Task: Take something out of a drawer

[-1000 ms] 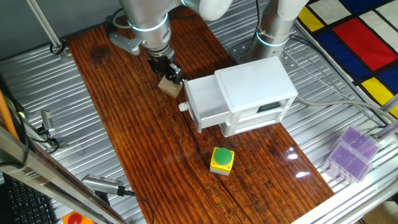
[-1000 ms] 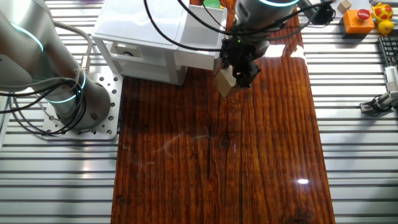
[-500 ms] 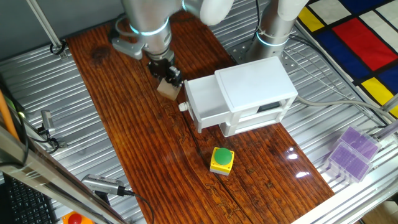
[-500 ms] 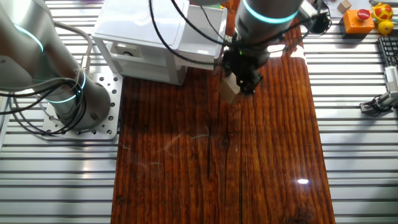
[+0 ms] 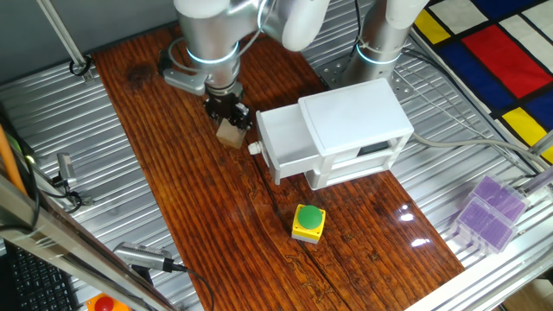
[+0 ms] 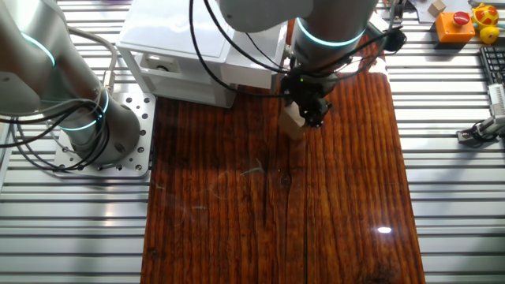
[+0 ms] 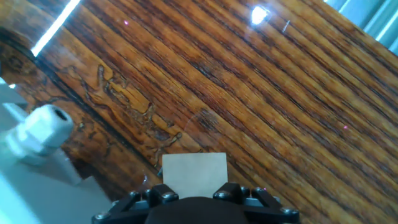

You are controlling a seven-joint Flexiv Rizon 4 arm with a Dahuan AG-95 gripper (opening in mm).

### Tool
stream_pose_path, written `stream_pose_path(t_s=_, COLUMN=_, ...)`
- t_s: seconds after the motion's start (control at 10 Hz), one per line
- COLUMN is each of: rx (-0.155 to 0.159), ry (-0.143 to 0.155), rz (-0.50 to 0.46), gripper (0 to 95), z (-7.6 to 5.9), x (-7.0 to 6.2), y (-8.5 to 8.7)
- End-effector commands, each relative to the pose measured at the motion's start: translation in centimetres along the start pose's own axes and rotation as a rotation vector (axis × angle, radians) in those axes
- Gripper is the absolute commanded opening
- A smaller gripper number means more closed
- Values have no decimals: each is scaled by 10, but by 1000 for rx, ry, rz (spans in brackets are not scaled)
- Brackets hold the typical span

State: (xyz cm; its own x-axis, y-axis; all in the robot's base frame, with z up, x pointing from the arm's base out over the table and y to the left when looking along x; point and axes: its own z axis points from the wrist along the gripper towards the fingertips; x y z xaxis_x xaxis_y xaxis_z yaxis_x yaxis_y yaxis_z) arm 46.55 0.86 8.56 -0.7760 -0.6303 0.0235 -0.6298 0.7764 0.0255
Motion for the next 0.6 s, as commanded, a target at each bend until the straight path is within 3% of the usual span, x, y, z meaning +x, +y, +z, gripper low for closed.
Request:
stream_pose_path(t_s=0.1, rx=0, ry=-1, rz=7, gripper=380, z=0, x=2, y=2)
stream_pose_path(t_s=0.2, rx=0, ry=-1, rz=3, gripper=380, z=0, x=2, y=2)
stream_pose_path(t_s=0.3, rx=-1, ry=-2, rz=0, gripper=760, z=-1, x=2, y=2)
stream_pose_path(t_s=0.6, rx=-12, ry=0, rz=-12, gripper=760, z=-12, x=7, y=2)
